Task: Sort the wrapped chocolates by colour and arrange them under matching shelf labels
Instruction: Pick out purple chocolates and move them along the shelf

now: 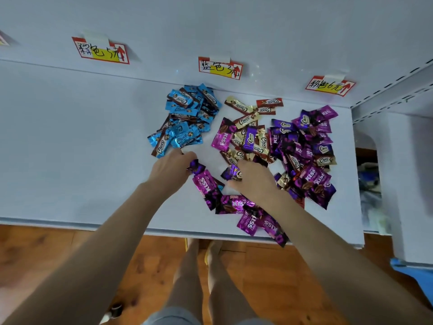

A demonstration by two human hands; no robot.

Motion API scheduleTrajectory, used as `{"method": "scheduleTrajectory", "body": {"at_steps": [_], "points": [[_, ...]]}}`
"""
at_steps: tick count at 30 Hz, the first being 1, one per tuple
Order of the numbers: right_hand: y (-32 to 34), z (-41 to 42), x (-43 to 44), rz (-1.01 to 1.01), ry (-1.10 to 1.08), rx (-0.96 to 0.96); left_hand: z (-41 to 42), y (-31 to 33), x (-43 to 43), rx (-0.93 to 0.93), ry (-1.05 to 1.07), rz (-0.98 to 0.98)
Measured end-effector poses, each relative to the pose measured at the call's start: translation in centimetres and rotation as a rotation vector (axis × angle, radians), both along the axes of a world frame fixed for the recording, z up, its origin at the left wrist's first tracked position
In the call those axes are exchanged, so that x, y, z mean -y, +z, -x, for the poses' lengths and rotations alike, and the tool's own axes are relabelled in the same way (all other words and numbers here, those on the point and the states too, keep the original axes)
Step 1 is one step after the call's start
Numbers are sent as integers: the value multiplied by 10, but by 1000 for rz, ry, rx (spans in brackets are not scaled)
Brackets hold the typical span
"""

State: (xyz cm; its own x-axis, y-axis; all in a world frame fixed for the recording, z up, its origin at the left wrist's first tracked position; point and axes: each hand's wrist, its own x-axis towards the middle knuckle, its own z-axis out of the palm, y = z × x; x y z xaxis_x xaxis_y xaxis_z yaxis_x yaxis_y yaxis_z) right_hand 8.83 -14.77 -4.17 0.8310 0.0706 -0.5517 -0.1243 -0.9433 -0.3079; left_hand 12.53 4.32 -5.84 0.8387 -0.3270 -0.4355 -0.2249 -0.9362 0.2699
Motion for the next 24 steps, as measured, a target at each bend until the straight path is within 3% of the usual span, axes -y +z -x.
{"method": "scheduleTrajectory", "body": {"at_steps": [5, 11, 13, 18, 22, 24], "points": [[-3, -3, -5, 131, -29, -3, 0, 0, 3, 16, 19, -23], [-6, 4, -3, 46, -66, 92, -2, 8, 6, 33, 101, 57], [-7, 10, 2, -47, -141, 118, -2, 13, 11, 34, 136, 133], [5, 29, 23, -519, -501, 198, -12, 22, 36, -23, 179, 313], [15, 50, 45, -645, -787, 174, -30, 21, 77, -110, 208, 434], [16, 60, 58, -650, -893, 174, -38, 16, 100, -79, 189, 403]]}}
